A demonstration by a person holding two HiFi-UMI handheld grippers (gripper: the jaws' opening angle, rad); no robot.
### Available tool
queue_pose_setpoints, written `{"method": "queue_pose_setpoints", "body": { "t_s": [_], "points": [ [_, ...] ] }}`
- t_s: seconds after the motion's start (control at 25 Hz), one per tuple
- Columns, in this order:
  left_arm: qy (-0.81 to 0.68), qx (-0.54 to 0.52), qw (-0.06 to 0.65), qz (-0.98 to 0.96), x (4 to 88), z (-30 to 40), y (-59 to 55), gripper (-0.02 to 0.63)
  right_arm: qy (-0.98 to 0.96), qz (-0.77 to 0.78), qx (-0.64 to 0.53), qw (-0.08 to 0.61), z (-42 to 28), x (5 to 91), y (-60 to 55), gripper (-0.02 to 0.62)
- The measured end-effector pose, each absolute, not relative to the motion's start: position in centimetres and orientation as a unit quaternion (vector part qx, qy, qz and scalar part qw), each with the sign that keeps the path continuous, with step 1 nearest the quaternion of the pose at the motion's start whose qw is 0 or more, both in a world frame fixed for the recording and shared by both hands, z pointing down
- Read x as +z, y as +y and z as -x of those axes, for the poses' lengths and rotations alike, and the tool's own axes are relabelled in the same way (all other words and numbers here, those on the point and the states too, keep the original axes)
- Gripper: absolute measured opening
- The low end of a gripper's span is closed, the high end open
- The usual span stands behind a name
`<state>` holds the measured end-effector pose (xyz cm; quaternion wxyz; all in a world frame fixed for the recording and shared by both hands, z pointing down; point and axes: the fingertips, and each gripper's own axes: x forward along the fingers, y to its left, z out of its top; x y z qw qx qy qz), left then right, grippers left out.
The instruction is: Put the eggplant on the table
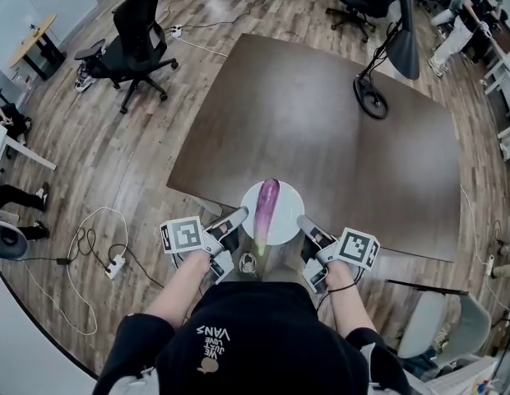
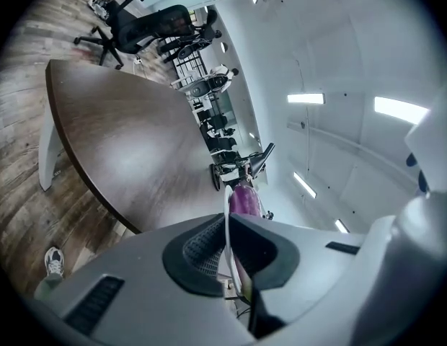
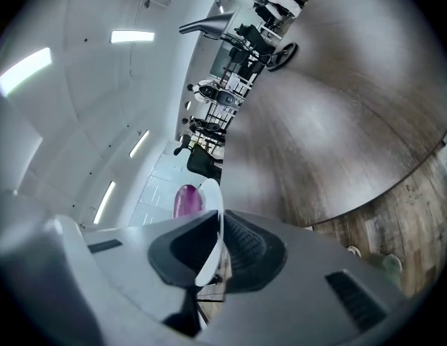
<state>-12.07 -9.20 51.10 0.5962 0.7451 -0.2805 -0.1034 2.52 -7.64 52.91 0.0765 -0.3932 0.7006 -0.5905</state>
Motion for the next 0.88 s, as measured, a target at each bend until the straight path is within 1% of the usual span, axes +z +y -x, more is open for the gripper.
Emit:
{"method": "queue_pose_setpoints", "body": {
  "t_s": [0.4,0.88],
  "points": [
    [-0.285,-0.102,0.605,-0.736,52.3,11.8,-13.4,0.026,0.691,0.389,-0.604,0.079,-2.6,53.7,-11.7,0.031],
    [-0.298,-0.109,0.596,-0.738,52.6,8.6,-22.2,0.026,0.702,0.390,-0.594,0.053,-6.0,53.9,-21.0,0.031]
  ]
}}
